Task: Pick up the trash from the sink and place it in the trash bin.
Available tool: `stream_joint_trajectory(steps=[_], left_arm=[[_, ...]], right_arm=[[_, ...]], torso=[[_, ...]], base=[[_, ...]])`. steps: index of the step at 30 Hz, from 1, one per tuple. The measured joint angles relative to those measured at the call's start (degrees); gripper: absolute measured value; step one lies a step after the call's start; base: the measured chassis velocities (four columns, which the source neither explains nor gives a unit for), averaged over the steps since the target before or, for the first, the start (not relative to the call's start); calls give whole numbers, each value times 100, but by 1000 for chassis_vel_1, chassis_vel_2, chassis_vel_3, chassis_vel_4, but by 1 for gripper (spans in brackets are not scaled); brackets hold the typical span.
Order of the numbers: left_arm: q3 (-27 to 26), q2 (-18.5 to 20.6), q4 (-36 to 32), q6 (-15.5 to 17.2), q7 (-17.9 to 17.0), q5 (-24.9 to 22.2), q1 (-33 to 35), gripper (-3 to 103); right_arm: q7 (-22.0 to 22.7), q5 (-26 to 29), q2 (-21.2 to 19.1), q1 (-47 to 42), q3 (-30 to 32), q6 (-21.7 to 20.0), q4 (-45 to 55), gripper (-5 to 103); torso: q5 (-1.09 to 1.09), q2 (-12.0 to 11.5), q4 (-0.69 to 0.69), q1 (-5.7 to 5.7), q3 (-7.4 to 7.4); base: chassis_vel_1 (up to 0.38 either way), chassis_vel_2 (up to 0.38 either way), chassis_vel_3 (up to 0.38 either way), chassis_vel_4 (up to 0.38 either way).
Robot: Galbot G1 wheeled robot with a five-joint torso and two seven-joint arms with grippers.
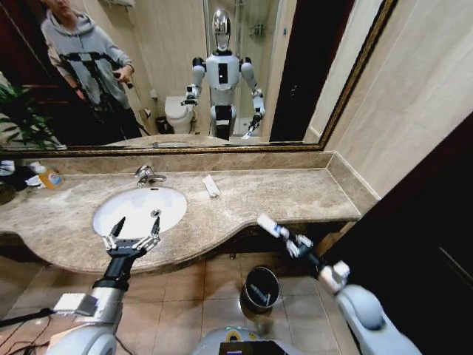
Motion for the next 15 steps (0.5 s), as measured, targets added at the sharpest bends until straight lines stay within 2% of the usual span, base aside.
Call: stream_joint_trajectory(steps=[1,2,3,6,7,10,11,12,13,15], left_arm=[[0,0,0,0,0,0,0,100],[0,0,0,0,0,0,0,100],[0,0,0,0,0,0,0,100],[0,0,0,0,0,0,0,100],[0,0,0,0,0,0,0,100],[0,0,0,0,0,0,1,100],[0,0,0,0,0,0,1,100],[0,0,0,0,0,0,0,100],[0,0,0,0,0,0,1,100],[0,0,0,0,0,0,0,100]], right_arm=[[-247,-62,38,-94,68,64,-77,25],[-247,-62,38,-94,68,64,-77,25],[-518,-247,108,-179,142,155,-227,25],[-669,-525,171,-180,152,256,-446,25],[-726,-916,232,-92,84,345,-743,25],[-701,-1640,344,211,-91,432,-1204,25],[-701,-1640,344,211,-91,432,-1204,25],[-529,-2288,439,531,-207,459,-1506,25],[-398,-2692,487,732,-289,450,-1699,25],[-216,-3100,537,1027,-418,402,-1974,25]], torso=[[0,0,0,-1,0],[0,0,0,-1,0],[-1,0,0,-1,0],[-1,0,1,0,0],[-1,0,1,0,0],[1,-1,0,0,1],[1,-1,0,0,1],[2,-1,1,0,1],[1,-1,2,0,1],[0,-1,2,1,1]], base=[[0,0,0,0],[0,0,0,0],[0,0,0,0],[0,0,0,0],[0,0,0,0],[0,0,0,0],[0,0,0,0],[0,0,0,0],[0,0,0,0],[0,0,0,0]])
